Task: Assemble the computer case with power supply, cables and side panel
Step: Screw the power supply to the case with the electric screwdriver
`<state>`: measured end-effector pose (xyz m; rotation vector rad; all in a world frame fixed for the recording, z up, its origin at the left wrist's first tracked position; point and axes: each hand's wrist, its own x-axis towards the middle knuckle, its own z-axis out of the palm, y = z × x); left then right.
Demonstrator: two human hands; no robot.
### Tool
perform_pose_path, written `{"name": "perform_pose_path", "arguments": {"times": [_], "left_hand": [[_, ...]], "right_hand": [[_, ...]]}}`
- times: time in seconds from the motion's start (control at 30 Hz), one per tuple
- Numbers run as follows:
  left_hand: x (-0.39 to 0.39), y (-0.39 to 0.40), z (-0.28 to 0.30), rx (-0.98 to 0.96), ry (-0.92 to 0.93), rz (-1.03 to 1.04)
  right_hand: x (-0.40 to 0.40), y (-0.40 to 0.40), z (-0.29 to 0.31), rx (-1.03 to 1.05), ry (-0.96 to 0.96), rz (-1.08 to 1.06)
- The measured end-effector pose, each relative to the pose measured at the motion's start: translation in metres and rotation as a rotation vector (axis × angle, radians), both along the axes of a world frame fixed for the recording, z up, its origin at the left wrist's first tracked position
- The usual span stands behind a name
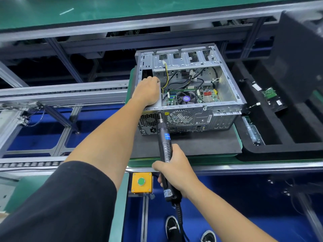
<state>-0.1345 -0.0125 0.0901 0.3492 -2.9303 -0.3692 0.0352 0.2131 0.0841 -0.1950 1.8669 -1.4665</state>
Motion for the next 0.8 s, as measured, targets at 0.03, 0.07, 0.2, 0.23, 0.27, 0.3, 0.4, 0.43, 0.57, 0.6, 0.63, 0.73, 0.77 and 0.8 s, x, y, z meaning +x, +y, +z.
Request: {"name": "perform_pose_path", "arguments": {"times": [0.03, 0.07, 0.2, 0.23, 0.27, 0.3, 0.4, 0.43, 0.57, 0.6, 0.63, 0.73, 0.77, 0.8], "left_hand": [[0.0, 0.0, 0.0, -0.005, 0.004, -0.003], [0.0, 0.0, 0.0, -0.007, 0.007, -0.004], [0.0, 0.0, 0.0, -0.005, 0.009, -0.002], [0.0, 0.0, 0.0, -0.005, 0.01, -0.002], [0.0, 0.0, 0.0, -0.005, 0.01, -0.002], [0.0, 0.0, 0.0, -0.005, 0.011, -0.002], [0.0, 0.0, 0.0, -0.001, 0.01, -0.002], [0.0, 0.001, 0.0, -0.002, 0.009, -0.003], [0.001, 0.001, 0.001, -0.005, 0.011, -0.004], [0.001, 0.001, 0.001, -0.004, 0.01, -0.004], [0.001, 0.001, 0.001, -0.003, 0.009, -0.004], [0.001, 0.001, 0.002, -0.001, 0.006, -0.005], [0.001, 0.001, 0.002, -0.001, 0.006, -0.006], [0.001, 0.001, 0.002, 0.001, 0.005, -0.006]], "right_hand": [[0.0, 0.0, 0.0, -0.004, -0.004, 0.002], [-0.001, 0.0, 0.0, -0.005, -0.006, 0.005], [-0.001, 0.002, 0.0, -0.003, -0.005, 0.009], [-0.001, 0.002, 0.0, -0.006, -0.01, 0.008], [-0.002, 0.002, 0.0, -0.011, -0.017, 0.006], [-0.002, 0.003, 0.0, -0.018, -0.026, 0.004], [-0.002, 0.004, 0.001, -0.035, -0.06, 0.004], [-0.003, 0.005, 0.001, -0.049, -0.08, 0.0], [-0.003, 0.006, 0.002, -0.153, -0.203, -0.034], [-0.003, 0.007, 0.002, -0.161, -0.216, -0.031], [-0.003, 0.007, 0.002, -0.169, -0.226, -0.025], [-0.003, 0.008, 0.002, -0.203, -0.258, 0.001], [-0.003, 0.009, 0.003, -0.215, -0.268, 0.011], [-0.003, 0.01, 0.003, -0.228, -0.277, 0.019]]}}
